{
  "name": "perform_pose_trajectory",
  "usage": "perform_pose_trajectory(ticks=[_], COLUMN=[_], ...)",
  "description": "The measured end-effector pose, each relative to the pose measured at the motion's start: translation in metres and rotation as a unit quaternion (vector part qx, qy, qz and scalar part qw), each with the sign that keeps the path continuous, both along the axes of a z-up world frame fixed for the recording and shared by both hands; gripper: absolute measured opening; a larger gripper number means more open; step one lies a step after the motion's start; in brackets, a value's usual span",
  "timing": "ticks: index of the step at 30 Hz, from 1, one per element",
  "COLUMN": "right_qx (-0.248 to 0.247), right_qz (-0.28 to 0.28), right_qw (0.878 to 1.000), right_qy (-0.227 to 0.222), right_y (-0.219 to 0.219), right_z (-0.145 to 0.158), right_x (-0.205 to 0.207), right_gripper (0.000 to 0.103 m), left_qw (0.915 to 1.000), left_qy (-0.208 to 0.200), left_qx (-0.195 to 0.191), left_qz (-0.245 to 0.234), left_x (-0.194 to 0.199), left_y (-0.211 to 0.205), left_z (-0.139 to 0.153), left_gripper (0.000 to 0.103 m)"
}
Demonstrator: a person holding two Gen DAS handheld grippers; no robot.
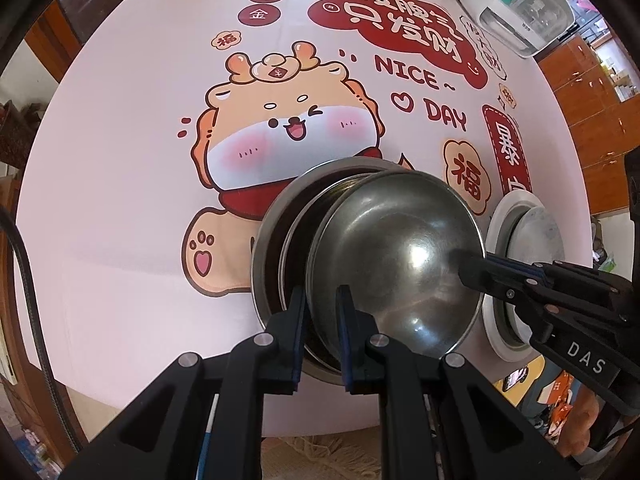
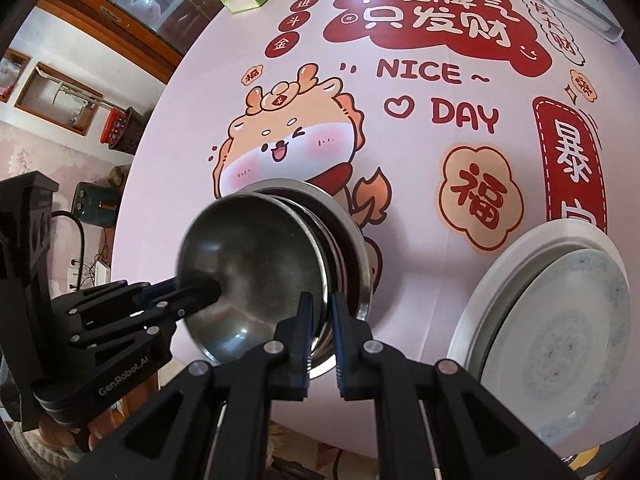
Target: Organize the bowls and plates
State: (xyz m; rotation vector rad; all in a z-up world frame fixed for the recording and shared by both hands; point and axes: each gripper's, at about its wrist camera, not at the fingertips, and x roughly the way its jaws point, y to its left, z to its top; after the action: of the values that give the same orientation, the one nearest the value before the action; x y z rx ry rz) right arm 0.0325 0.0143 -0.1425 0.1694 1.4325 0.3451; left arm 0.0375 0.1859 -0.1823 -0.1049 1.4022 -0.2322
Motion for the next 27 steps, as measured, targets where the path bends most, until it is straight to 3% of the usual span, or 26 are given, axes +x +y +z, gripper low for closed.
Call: perform_pose_trajectory(ticks=[10,19,27], right_qx=[-0.014,-0.014,-0.015], right_qz=[0.008,0.005,0.002], right_qw=[1.000,1.000,0.999], right_qy=[-0.016,-0.018,-0.036], right_y=[0.000,-0.003,-0.005], right_z=[0.007,0.010,0.022], right_x=[-0.001,-0.006,-0.011], right_gripper=[0.010,0.010,0.010], left_qw=[0.9999,0.9996,0.9984], left_qy=[-0.008,-0.026,-0.052], left_qx=[0.007,0.015,0.020], left_qz=[0.000,-0.002,-0.006], left_x=[0.000,-0.003,-0.010], left_y=[0.001,0.005,0.000], left_z=[0.006,0.020,0.037], left_gripper=[0.012,0.022,0.046])
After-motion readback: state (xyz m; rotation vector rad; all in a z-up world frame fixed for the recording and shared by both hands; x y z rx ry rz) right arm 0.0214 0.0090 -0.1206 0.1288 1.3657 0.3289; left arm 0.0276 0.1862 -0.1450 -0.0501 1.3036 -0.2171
